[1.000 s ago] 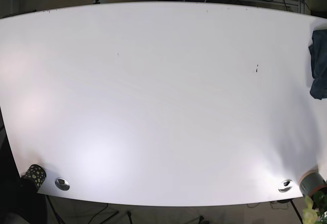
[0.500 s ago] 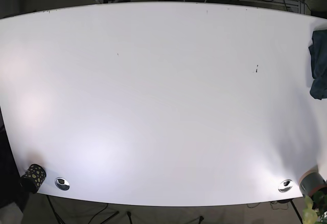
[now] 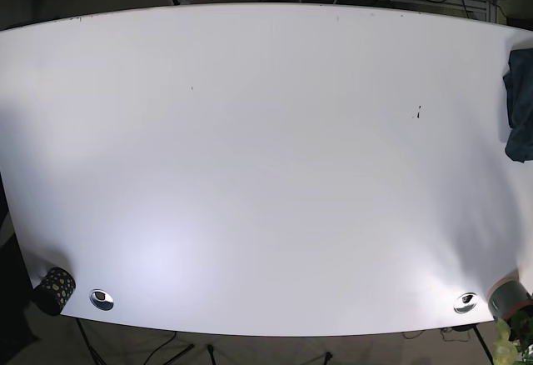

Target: Fold the T-shirt properly

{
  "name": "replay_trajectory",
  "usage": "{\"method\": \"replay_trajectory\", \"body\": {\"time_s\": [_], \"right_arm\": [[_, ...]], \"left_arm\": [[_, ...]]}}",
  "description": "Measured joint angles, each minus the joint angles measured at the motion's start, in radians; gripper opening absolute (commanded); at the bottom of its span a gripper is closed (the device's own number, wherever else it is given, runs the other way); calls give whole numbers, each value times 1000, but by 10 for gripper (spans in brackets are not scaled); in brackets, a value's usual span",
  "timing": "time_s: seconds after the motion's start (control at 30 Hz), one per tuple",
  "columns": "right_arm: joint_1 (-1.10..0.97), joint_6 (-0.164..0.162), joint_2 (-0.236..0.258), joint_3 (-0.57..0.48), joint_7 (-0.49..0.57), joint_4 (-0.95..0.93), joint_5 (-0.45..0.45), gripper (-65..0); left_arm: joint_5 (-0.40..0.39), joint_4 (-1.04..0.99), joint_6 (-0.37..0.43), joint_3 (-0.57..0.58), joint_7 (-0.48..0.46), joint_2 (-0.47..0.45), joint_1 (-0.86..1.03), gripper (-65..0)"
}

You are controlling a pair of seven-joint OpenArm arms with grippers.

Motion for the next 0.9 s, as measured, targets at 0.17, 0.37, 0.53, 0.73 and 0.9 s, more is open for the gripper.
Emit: {"method": "replay_trajectory", "body": {"time_s": [0.17,0.37,0.53,0.73,0.9], "right_arm": [[-24,0,0,0,3,3,0,-525],[-81,0,0,0,22,48,1,-525],[-105,0,0,0,24,88,0,-525],[-111,0,17,3,29,97,0,-525],[-119,-3,16,3,31,97,0,-526]], "left_arm": [[6,79,3,0,5,6,41,-235],[-9,173,36,4,2,15,92,-235],[-17,237,64,6,-6,21,133,-235],[-106,324,304,-17,-54,-79,151,-235],[-103,350,309,-17,-77,-137,200,-235]]}}
